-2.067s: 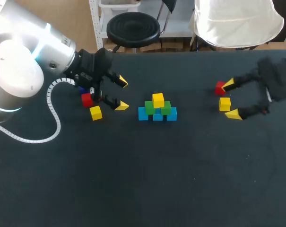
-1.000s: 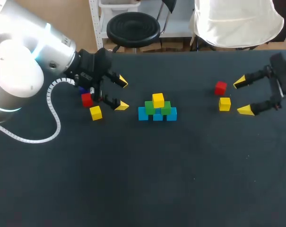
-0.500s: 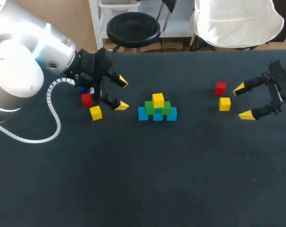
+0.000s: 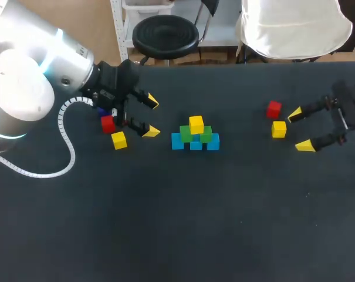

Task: Place the blue cubes, place green cubes on the blue cubes, place the yellow cubes on the green cubes, then place the red cubes on the yellow cubes, and place purple cube on the red cubes.

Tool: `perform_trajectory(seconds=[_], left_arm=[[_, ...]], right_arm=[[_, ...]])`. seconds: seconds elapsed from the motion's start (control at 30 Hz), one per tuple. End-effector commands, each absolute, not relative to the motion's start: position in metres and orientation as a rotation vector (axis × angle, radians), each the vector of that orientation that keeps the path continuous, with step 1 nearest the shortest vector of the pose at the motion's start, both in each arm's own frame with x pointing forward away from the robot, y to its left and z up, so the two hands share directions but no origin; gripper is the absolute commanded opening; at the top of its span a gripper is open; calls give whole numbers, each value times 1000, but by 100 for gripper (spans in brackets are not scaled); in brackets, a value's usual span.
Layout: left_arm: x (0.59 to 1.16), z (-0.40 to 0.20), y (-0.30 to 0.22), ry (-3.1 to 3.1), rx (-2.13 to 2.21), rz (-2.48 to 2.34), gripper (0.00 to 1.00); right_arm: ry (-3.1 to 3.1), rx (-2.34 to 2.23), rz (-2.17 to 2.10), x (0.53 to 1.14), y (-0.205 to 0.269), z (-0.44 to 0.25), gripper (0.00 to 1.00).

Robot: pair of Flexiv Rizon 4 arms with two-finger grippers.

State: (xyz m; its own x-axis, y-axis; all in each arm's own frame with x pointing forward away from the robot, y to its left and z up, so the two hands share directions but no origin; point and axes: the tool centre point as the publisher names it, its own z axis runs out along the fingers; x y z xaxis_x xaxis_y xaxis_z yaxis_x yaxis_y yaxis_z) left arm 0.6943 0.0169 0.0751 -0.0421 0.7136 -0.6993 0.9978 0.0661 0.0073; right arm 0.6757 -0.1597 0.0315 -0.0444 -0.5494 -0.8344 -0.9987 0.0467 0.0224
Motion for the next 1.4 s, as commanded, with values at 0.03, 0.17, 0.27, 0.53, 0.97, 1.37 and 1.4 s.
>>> perform_trajectory(seconds=[0.03, 0.17, 0.27, 0.53, 0.97, 1.37, 1.4], left_arm=[[693, 74, 18, 1804, 1699, -687, 100], [693, 74, 18, 1804, 1699, -687, 100], [693, 74, 18, 1804, 1699, -687, 100], [693, 74, 18, 1804, 1699, -687, 100], [693, 74, 18, 1804, 1699, -687, 100], [693, 74, 18, 1804, 1699, -687, 100], [693, 74, 18, 1804, 1699, -687, 100]], right_arm=[[1666, -1577, 897, 683, -159, 24, 100], [1669, -1575, 910, 687, -157, 19, 100], [1666, -1574, 915, 688, -153, 19, 100], [1666, -1578, 912, 696, -153, 15, 100], [1663, -1590, 921, 706, -151, 9, 100], [1669, -1586, 926, 703, -149, 4, 78], [1668, -1585, 926, 702, -149, 4, 77]])
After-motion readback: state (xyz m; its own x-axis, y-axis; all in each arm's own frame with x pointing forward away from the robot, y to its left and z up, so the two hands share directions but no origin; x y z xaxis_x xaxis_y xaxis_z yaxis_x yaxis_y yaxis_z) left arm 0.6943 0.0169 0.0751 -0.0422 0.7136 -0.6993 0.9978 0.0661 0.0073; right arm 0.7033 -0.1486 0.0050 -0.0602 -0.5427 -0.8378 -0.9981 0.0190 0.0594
